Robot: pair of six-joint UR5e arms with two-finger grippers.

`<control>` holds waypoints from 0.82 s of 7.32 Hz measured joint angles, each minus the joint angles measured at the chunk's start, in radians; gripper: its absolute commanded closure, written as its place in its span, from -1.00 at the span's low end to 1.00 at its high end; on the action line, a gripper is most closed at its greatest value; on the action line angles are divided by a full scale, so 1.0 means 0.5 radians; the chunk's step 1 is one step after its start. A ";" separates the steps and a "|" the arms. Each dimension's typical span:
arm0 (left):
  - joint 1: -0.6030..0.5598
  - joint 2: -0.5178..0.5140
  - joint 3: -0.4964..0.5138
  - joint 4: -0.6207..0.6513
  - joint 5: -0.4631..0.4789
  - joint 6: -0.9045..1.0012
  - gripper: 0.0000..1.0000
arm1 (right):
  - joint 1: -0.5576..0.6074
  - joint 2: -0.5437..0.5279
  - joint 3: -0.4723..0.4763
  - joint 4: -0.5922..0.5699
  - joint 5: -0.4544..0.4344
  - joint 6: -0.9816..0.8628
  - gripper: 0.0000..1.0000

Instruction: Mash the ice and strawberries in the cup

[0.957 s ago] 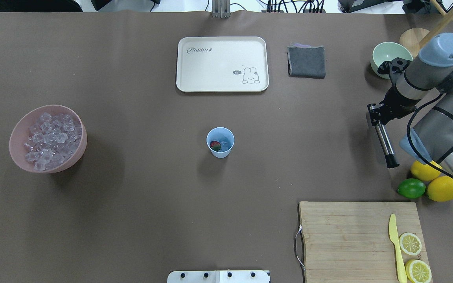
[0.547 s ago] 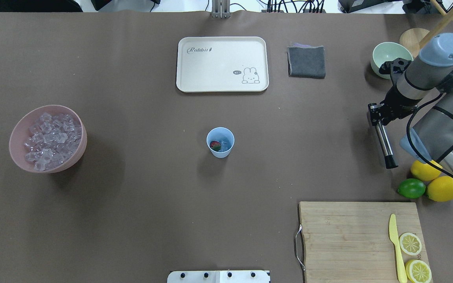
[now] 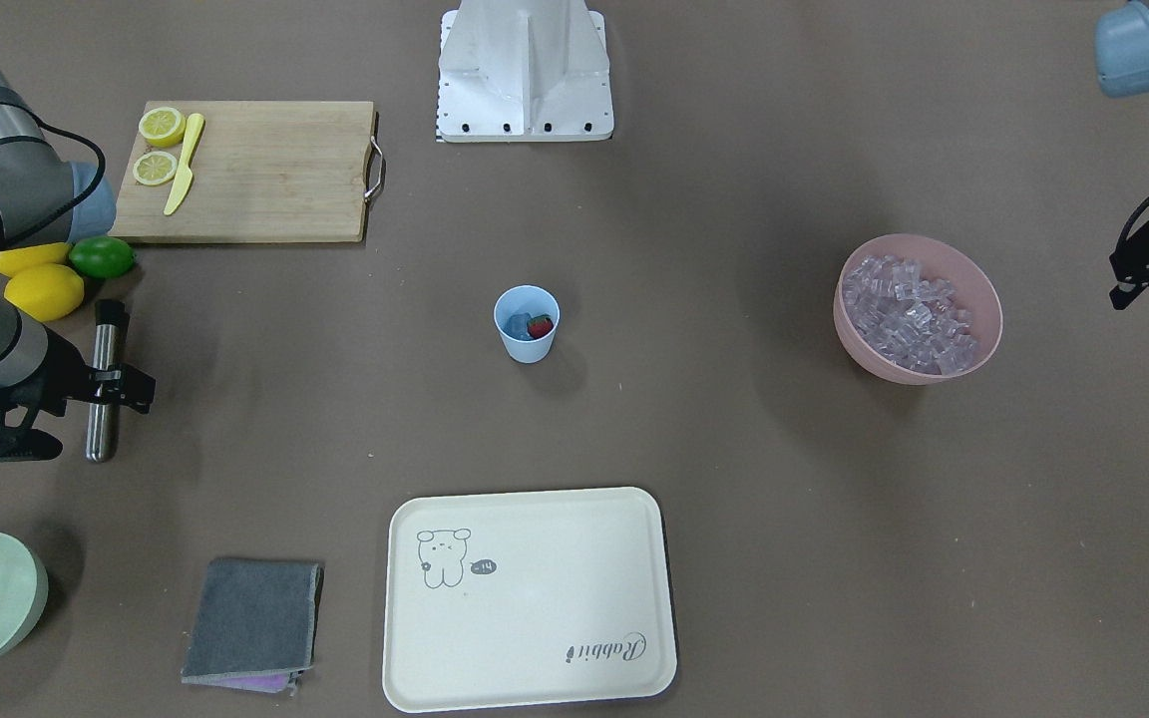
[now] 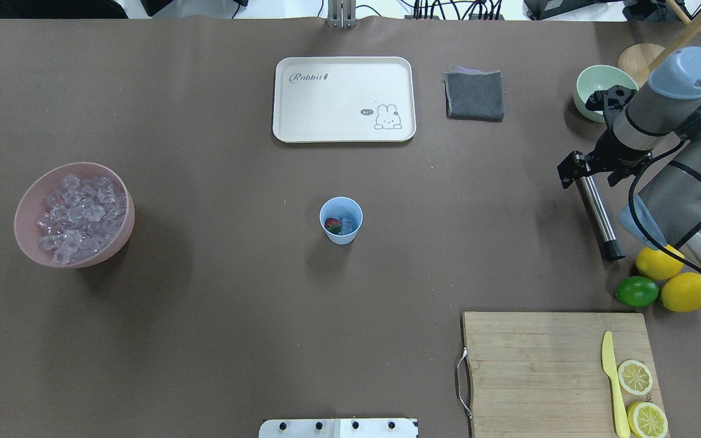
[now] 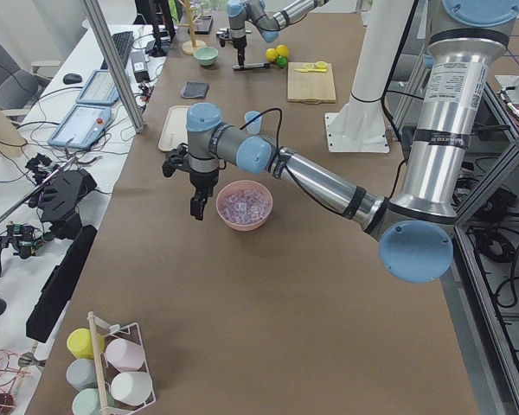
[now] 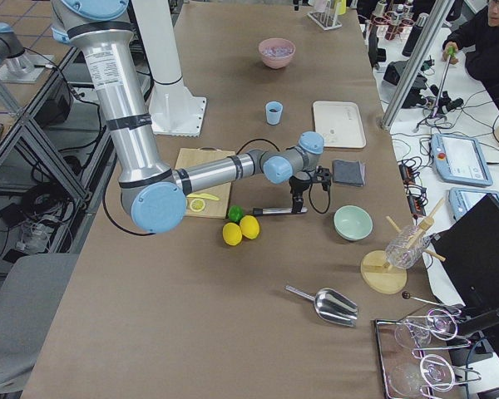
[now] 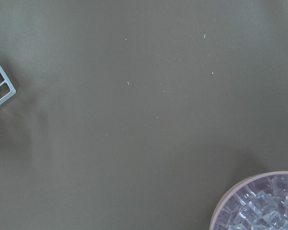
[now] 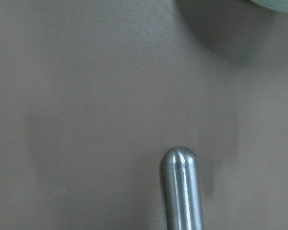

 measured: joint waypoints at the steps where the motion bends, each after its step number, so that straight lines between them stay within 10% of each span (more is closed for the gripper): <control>1: -0.001 0.000 0.010 0.002 -0.005 0.023 -0.95 | 0.060 -0.005 0.059 -0.003 0.016 -0.012 -1.00; 6: -0.368 -0.159 0.546 0.028 -0.289 0.545 -0.95 | 0.693 -0.238 0.161 -0.202 0.257 -0.817 -1.00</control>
